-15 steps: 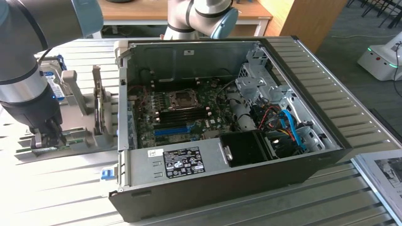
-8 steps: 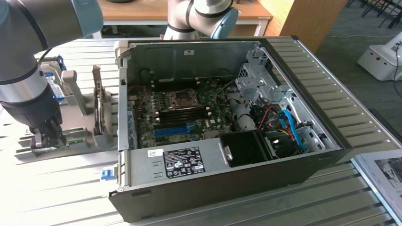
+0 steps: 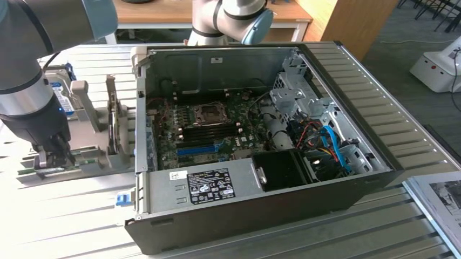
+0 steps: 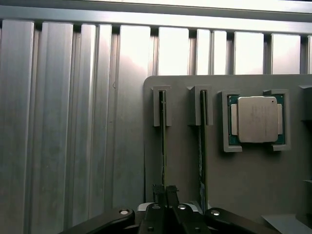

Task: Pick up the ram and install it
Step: 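Pick up the ram and move it above insertion slot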

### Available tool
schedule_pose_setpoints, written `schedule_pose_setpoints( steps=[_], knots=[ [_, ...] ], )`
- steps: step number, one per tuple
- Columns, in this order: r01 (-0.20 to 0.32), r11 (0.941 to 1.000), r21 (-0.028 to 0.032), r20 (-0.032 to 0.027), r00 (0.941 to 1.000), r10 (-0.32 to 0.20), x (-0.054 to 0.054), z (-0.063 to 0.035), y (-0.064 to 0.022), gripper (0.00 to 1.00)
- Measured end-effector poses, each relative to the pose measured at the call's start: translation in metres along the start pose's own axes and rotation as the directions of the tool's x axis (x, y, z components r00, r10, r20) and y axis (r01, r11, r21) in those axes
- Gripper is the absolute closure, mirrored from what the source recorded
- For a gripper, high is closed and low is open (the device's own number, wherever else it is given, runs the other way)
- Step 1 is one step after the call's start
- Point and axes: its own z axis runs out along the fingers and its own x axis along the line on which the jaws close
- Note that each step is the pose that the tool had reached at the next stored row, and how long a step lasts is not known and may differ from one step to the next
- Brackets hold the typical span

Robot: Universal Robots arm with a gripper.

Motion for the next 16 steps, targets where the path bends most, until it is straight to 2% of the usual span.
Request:
schedule_pose_setpoints(
  steps=[5,16],
  knots=[
    [0.0,1.0,0.0,0.0,1.0,0.0,-0.0001,-0.0061,0.0002,0.88],
    [0.008,1.0,-0.0002,-0.0002,1.0,-0.008,-0.0001,-0.0066,0.0002,0.88]
  ],
)
